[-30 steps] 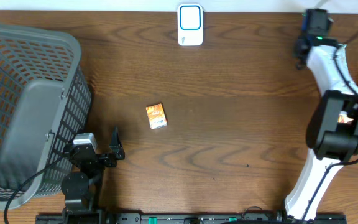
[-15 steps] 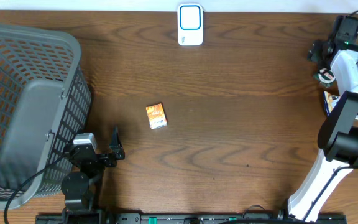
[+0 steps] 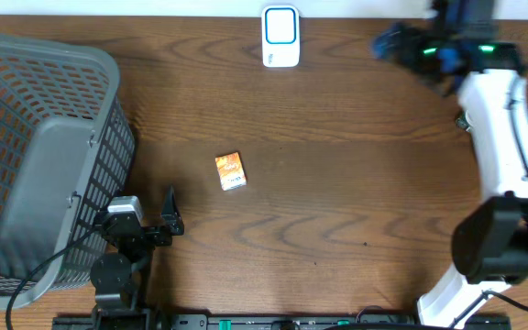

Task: Scan the item barcode
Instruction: 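Move the right gripper over the small orange box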

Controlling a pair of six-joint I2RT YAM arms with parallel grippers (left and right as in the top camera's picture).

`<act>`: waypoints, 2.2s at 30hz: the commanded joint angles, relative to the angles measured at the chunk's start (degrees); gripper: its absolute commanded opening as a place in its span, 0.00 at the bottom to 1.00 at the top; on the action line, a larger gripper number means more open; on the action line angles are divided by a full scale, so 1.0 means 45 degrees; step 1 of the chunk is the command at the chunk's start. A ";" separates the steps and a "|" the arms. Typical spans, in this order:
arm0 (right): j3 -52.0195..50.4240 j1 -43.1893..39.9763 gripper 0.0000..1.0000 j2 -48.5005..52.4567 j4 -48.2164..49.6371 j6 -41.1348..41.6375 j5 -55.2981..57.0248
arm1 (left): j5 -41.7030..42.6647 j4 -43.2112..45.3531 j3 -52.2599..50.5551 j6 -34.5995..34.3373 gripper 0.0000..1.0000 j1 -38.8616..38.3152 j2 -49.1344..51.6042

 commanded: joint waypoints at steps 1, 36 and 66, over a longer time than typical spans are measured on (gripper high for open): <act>-0.0102 0.1710 0.99 0.0296 -0.0971 0.0685 -0.1443 | 0.0063 -0.0282 -0.0267 -0.0102 0.98 0.0019 -0.0010; -0.0733 0.8126 0.60 0.4187 -0.1622 0.1855 -0.0593 | 0.0063 -0.0282 -0.0267 -0.0102 0.98 0.0019 -0.0010; -0.1185 0.8524 0.67 0.3162 -0.0325 0.7970 0.2225 | 0.0063 -0.0282 -0.0267 -0.0107 0.98 0.0019 -0.0010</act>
